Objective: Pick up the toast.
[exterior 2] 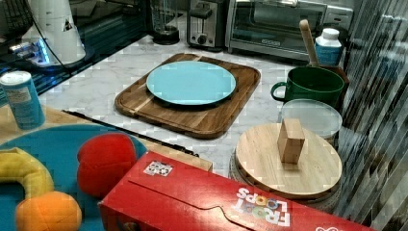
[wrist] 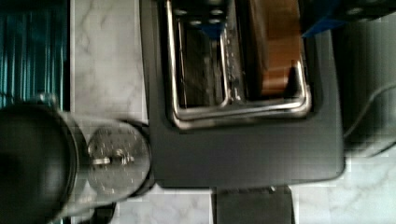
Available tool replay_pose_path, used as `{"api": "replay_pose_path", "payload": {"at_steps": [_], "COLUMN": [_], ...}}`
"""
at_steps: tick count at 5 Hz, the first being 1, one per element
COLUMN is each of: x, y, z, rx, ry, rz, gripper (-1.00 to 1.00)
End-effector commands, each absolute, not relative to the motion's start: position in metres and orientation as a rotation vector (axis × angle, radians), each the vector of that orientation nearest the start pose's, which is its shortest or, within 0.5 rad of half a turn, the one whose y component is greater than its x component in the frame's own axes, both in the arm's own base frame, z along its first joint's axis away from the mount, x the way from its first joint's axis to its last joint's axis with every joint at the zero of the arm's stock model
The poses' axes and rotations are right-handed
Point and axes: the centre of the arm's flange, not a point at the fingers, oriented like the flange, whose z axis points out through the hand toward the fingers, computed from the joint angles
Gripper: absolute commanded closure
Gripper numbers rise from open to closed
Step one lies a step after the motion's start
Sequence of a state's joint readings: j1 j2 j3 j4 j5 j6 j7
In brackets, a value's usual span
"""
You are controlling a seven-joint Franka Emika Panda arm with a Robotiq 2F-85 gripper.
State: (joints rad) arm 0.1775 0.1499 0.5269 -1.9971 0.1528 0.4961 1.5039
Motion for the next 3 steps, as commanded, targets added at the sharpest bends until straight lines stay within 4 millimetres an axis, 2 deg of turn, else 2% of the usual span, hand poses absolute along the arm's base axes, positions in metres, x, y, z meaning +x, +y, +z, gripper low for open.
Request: {"api": "replay_pose_path", "payload": {"at_steps": [1,2,3], "x": [0.396,0.398,0.395], "y": [0.445,0.436,0.431], "z": [0.504,0.507,0.531], "rx": [-2.031,-2.083,-2.135], "ry": [2.207,2.157,2.048], "rz": [0.425,0.411,0.386], "gripper": [1.0,1.0,1.0]}}
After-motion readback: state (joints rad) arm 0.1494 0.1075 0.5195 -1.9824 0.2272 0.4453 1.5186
